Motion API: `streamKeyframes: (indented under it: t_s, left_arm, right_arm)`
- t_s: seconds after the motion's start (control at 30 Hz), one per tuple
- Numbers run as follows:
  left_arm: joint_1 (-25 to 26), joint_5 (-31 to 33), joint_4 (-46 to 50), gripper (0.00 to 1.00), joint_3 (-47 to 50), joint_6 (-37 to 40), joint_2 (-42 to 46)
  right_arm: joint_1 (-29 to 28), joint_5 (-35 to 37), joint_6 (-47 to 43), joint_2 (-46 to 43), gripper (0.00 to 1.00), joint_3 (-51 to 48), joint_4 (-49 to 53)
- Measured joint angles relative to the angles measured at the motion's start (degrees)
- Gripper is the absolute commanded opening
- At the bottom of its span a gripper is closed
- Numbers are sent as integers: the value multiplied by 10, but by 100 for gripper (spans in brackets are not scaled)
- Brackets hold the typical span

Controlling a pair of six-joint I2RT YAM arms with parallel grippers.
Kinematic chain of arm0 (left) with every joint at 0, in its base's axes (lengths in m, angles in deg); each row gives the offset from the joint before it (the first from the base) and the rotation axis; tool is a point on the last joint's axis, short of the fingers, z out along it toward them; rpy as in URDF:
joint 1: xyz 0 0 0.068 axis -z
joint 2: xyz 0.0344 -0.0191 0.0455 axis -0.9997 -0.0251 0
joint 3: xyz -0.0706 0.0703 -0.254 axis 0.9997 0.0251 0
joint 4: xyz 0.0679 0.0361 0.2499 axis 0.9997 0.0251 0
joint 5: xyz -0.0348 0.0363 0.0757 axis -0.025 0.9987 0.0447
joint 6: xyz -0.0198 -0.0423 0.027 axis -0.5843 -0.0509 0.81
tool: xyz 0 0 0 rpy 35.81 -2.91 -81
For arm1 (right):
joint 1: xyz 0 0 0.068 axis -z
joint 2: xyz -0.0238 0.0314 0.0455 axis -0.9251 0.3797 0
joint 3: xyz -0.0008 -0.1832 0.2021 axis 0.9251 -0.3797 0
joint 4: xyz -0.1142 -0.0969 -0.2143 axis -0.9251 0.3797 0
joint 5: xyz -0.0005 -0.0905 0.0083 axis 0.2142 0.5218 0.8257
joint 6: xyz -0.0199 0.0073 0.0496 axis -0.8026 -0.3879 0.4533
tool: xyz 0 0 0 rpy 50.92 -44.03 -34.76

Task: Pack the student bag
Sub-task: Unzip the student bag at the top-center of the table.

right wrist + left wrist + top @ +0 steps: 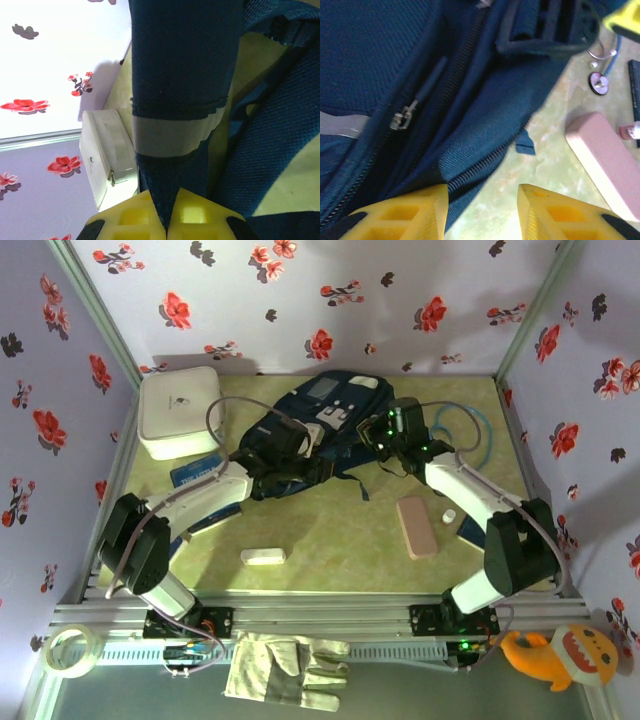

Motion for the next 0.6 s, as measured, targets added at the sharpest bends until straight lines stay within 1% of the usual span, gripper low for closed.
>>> streamKeyframes:
  t_s: [0.17,0.37,0.5,0.6]
  left_arm:
    - [-17,30,-12,53,-31,28,-17]
    - [-44,63,-15,56,-58,53,-40]
    - [-50,70,-10,58,-58,57,-33]
    - [-49,70,-5,60,-38,57,0]
  right_arm:
    - [-2,19,7,-28,0,-12,21]
    - [-9,33,34,-30,0,-19,12]
    - [-19,50,60,-29,0,-19,-2]
    - [-31,77,75,-26,0,-11,2]
